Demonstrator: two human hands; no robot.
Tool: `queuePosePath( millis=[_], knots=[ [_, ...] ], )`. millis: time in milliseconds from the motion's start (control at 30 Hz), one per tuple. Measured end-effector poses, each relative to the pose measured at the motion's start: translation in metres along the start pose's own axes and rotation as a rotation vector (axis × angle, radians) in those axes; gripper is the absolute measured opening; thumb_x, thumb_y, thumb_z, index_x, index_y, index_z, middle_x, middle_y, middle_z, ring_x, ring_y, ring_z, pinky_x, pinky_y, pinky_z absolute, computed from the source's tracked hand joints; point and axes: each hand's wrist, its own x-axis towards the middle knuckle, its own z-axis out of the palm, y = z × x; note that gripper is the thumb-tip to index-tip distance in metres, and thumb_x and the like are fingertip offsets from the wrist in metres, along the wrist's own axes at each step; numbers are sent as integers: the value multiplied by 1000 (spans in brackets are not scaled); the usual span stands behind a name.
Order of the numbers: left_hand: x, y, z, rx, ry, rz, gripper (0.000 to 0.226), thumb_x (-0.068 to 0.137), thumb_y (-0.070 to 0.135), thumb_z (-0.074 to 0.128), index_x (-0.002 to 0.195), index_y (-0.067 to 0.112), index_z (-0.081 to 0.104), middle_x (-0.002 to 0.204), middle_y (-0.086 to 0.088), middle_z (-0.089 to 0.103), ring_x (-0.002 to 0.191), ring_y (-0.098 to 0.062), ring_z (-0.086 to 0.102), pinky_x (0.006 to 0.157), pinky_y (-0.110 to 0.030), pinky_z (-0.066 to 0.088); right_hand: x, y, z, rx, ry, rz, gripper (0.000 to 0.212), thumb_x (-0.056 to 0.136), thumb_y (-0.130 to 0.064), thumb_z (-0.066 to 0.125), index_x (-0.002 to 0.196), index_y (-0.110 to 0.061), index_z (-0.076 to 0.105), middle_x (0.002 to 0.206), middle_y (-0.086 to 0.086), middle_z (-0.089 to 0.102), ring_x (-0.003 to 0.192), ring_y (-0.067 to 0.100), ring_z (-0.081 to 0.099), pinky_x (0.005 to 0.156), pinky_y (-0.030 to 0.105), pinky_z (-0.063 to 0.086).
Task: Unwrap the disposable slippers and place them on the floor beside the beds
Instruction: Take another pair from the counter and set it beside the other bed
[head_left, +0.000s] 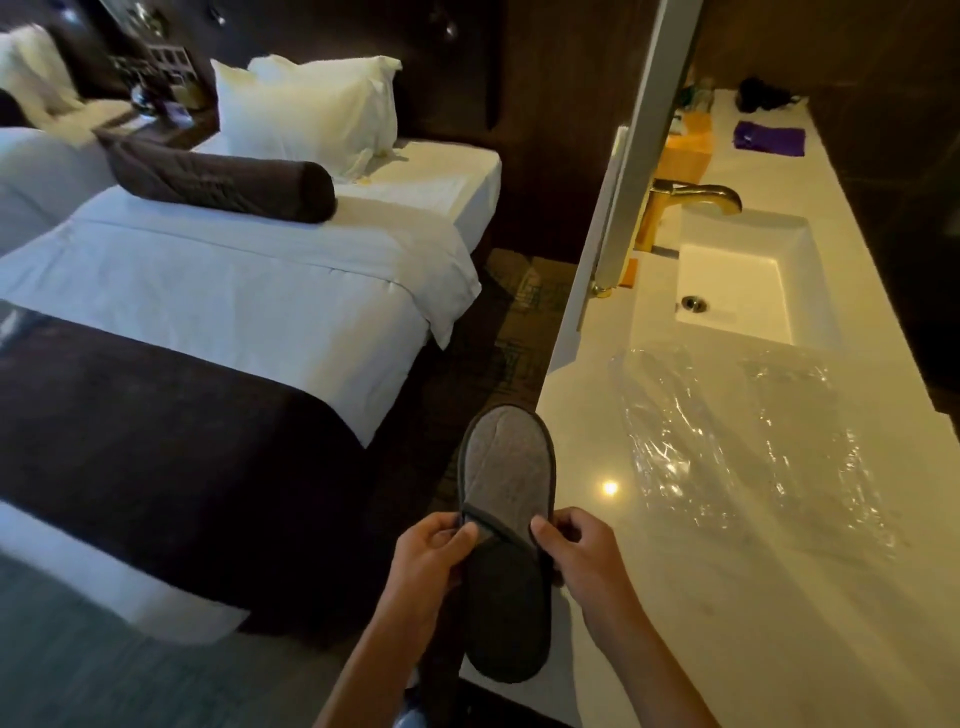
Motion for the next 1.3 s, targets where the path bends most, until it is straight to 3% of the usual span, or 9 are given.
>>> queuePosePath(
  millis=[133,267,500,567,633,733,1067,1167,1300],
  knots=[
    [31,28,-35,2,68,7,15,93,23,65,100,13,74,93,-11,78,88,-28,75,83,-47,60,25,-22,49,10,18,-10,21,85,-33,69,77,-13,66,69,9,64,64,17,61,54,26,48],
    [77,65,-94,-35,-28,-7,25,96,19,61,82,13,80,76,-10,76,75,-27,71,74,-43,58,55,-44,115,19,91,-15,19,84,-40,69,78,-22,66,74,3,65,73,20,65,60,30,50],
    [137,121,-193,-4,-131,3,15,91,18,67,91,11,80,89,-19,78,86,-33,74,78,-43,61,89,-89,223,73,152,79,25,84,-43,68,90,-19,68,90,9,69,90,25,67,82,45,56],
    [153,132,-212,5,-149,4,16,93,18,66,93,10,79,93,-22,77,90,-37,73,82,-48,58,99,-101,242,66,167,101,35,83,-46,68,106,-19,66,104,2,69,99,20,65,91,43,56],
    [166,141,-222,4,-151,-13,16,92,18,66,90,10,80,89,-19,77,85,-34,74,73,-41,60,110,-113,253,51,169,112,30,83,-47,68,102,-24,67,104,-2,68,95,12,66,82,32,57],
    [188,159,-230,-22,-160,-42,16,92,17,66,87,11,80,86,-17,78,81,-31,76,66,-33,60,126,-134,262,31,175,119,20,85,-46,67,82,-26,65,85,-6,68,79,8,64,62,20,49],
    [305,215,-202,38,-218,-41,15,92,16,66,87,13,80,82,-15,77,77,-29,74,64,-32,58,239,-183,254,69,251,42,18,88,-43,64,88,-26,67,84,-4,71,81,11,68,67,24,52],
    [350,239,-180,66,-211,-9,16,93,14,65,86,12,79,83,-18,76,77,-32,72,69,-40,59,287,-198,241,100,250,36,16,88,-40,65,88,-24,67,86,-2,71,83,13,68,73,30,56],
    [406,274,-150,83,-214,6,14,93,9,65,88,3,76,82,-19,74,74,-27,72,60,-28,57,354,-218,219,126,236,52,13,88,-36,66,88,-23,68,88,-1,71,83,13,68,73,28,56]
  ],
)
